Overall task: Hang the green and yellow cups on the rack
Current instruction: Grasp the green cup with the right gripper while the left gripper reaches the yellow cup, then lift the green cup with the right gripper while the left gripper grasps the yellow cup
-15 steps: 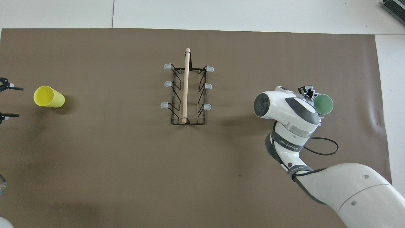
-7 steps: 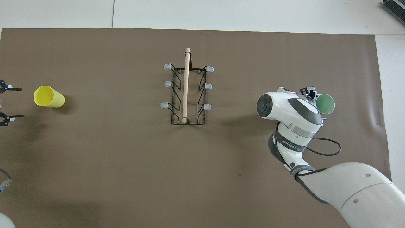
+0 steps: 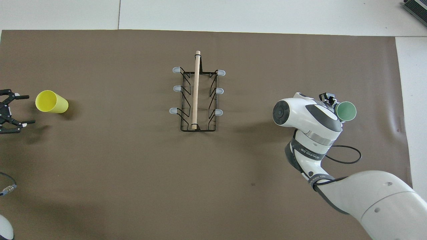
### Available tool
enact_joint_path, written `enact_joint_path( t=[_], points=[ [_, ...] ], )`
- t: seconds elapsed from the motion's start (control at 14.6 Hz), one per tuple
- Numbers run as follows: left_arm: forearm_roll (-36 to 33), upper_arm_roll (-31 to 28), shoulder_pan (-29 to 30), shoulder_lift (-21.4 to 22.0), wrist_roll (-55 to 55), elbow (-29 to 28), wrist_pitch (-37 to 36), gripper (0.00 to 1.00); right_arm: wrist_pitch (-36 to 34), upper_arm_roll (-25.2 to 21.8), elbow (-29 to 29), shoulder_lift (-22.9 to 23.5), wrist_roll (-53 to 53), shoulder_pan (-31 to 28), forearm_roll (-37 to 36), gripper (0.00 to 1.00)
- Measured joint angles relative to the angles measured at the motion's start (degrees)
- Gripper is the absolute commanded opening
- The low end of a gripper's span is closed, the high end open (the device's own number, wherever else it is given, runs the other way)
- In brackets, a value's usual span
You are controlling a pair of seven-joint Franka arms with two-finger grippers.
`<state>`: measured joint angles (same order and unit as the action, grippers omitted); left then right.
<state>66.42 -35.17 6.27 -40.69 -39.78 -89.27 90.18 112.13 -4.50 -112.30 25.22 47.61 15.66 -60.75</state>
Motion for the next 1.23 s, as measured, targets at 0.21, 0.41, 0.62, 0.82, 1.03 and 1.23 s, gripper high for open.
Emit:
enact_joint_path(
  t=[0.21, 0.41, 0.62, 0.82, 1.03, 1.23],
  points=[
    [4.1, 0.4, 0.0, -0.5, -0.6, -2.7, 0.0, 1.0, -2.7, 0.1, 1.8, -0.1, -1.1, 0.4, 1.3, 0.0],
    [9.6, 0.7, -0.6, -0.5, -1.2, -6.6, -0.1, 1.0, -4.4, 0.2, 5.0, -1.1, -1.4, 0.5, 7.0, 0.0],
    [14.1, 0.6, -1.3, -0.2, -1.6, -10.5, -0.1, 1.0, -4.6, 0.1, 6.8, -4.7, -1.3, -1.2, 13.7, 0.0],
    [19.3, 0.4, -1.3, 0.5, -1.7, -14.2, -0.1, 1.0, -4.7, 0.1, 8.6, -8.8, -1.2, -2.8, 22.4, 0.0],
    [22.4, 0.4, -1.4, 1.6, -1.7, -16.6, -0.1, 1.0, -4.7, 0.1, 10.4, -12.0, -1.2, -5.2, 32.3, 0.0],
    [25.6, 0.6, -2.1, 2.6, -1.5, -19.9, -0.1, 1.0, -4.6, 0.0, 11.7, -14.3, -1.2, -7.3, 44.8, 0.0]
  ],
)
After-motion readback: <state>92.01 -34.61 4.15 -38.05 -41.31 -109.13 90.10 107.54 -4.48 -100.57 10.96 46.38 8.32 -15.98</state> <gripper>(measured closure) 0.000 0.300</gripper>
